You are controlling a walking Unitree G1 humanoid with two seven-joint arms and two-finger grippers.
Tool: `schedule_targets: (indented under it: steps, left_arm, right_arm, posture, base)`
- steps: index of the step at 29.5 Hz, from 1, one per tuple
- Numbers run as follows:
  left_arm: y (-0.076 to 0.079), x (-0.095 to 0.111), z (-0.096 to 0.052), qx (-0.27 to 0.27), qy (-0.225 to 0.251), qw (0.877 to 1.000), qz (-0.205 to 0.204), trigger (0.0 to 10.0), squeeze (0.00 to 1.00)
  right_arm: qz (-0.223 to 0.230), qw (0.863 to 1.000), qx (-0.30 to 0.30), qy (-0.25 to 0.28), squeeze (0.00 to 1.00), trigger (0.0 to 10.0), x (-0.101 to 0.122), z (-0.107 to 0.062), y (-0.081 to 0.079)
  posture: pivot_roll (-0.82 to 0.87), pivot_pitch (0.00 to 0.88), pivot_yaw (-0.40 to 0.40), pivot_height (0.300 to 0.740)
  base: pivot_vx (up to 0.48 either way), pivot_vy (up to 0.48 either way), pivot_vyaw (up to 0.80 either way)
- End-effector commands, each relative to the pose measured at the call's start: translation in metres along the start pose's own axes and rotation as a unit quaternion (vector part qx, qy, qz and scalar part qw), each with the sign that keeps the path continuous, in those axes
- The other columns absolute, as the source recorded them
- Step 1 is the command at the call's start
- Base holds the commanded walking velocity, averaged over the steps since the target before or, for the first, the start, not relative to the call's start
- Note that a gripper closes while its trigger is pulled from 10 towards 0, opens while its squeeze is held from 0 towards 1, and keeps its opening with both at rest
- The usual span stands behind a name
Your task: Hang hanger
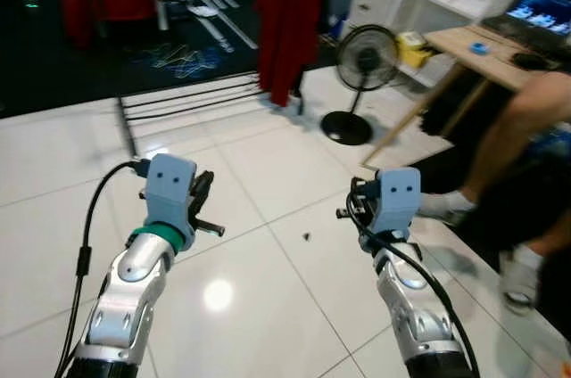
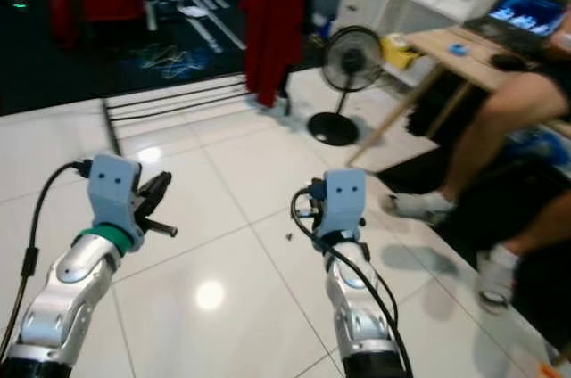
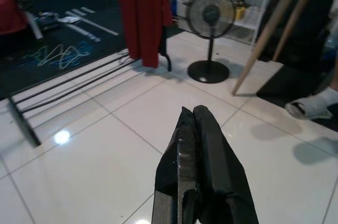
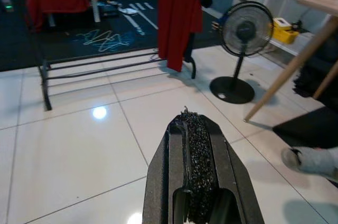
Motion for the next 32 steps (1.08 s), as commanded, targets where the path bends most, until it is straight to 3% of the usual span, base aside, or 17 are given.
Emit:
schedule_targets:
  steps: [1,32]
  left_arm:
    - [0.0004,-0.0046,-0.0009,0.002,-0.004,1.0,0.006,10.0,0.0]
    - [0.0018,-0.0033,0.0027,0.005,-0.002,1.0,0.003,10.0,0.0]
  right_arm:
    - [-0.005,1.0,0.001,-0.001,0.0,10.0,-0.0023,-0.0017,0.0002]
    - [-0.009,1.0,-0.001,0.0,0.0,10.0,-0.0017,-0.0018,0.0032]
  posture:
    - [0.0,0.0,0.004,0.74]
    - [-0.01,0.0,0.005,0.74]
  base:
    - [0.48,0.0,0.0]
    - [0.448,0.0,0.0]
Point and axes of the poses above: a point about 5 cm out from each wrist's last joint towards the gripper, its own z axis pointing out of the wrist towards the gripper, its own x axis along the axis of the wrist's last joint, y = z × x, the point moved 4 cm from there along z, pointing out of the wrist towards the gripper, and after that the axes turned 11 degrees about z, right-handed, at the moved point
